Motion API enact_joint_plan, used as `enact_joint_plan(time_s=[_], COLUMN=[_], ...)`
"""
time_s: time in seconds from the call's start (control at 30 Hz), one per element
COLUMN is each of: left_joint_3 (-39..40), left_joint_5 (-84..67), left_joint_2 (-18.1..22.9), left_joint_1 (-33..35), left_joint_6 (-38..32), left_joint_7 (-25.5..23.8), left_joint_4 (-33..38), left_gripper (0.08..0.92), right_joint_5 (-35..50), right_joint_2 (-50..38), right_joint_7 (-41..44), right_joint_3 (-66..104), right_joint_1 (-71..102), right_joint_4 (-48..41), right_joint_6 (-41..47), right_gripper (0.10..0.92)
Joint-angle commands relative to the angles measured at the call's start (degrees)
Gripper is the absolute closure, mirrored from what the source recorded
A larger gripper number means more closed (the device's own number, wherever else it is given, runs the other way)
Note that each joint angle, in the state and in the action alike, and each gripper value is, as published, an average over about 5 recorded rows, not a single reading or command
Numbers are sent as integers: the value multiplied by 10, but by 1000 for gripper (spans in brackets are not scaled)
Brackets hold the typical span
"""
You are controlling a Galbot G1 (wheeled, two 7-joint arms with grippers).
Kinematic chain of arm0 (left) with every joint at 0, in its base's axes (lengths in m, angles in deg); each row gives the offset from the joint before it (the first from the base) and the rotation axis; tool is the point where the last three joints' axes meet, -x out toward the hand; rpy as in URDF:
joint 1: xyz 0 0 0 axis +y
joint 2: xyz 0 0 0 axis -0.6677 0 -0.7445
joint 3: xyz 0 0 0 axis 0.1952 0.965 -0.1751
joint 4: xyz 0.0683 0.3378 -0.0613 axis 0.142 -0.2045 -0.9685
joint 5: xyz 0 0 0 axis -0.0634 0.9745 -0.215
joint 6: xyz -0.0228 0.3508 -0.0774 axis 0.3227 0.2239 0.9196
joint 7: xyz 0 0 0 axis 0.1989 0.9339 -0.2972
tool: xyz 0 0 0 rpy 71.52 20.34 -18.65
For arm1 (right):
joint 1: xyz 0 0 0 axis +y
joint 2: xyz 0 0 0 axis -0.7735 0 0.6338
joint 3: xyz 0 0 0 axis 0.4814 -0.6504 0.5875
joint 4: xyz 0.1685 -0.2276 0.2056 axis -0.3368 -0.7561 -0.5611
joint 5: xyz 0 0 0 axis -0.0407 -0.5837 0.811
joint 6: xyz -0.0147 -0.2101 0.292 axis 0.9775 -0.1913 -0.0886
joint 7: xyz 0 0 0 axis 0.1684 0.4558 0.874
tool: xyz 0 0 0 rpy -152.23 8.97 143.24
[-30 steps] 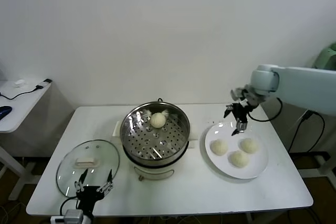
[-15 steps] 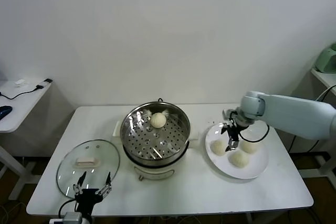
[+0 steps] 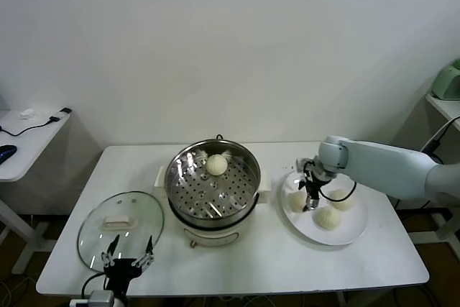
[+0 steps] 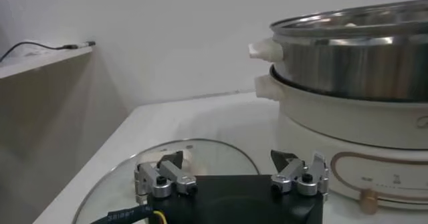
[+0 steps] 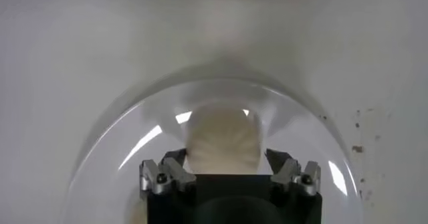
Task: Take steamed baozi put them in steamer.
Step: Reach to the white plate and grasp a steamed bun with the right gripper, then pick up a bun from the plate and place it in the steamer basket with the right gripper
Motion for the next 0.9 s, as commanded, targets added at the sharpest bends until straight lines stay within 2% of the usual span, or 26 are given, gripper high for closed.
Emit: enact_joint_plan(time_s=[0.03, 0.17, 0.33, 0.57, 0.73, 0.9], left_joint_3=[1, 1, 2, 3, 6, 9], left_joint_5=[2, 4, 5, 4, 3, 3], left_joint_2=[-1, 0, 0, -1, -3, -3], left_joint_1=[1, 5, 7, 6, 5, 4], left_joint_6=[0, 0, 1, 4, 5, 6], left_joint_7=[1, 1, 2, 2, 1, 1], left_joint_4=[3, 6, 12, 21, 28, 35], left_gripper=[177, 177, 177, 177, 177, 177], right_joint_5=[-2, 13, 58, 188, 312, 399], right_joint_2=[7, -7, -15, 31, 97, 184], right_joint_7=[7, 28, 66, 103, 62, -9], right_joint_3=[7, -19, -107, -193, -166, -100], right_joint_1=[-3, -57, -209, -417, -482, -462], right_joint_4=[0, 30, 61, 88, 158, 213], right_joint_6=[0, -11, -34, -40, 4, 65], right_gripper=[324, 345, 345, 347, 345, 341])
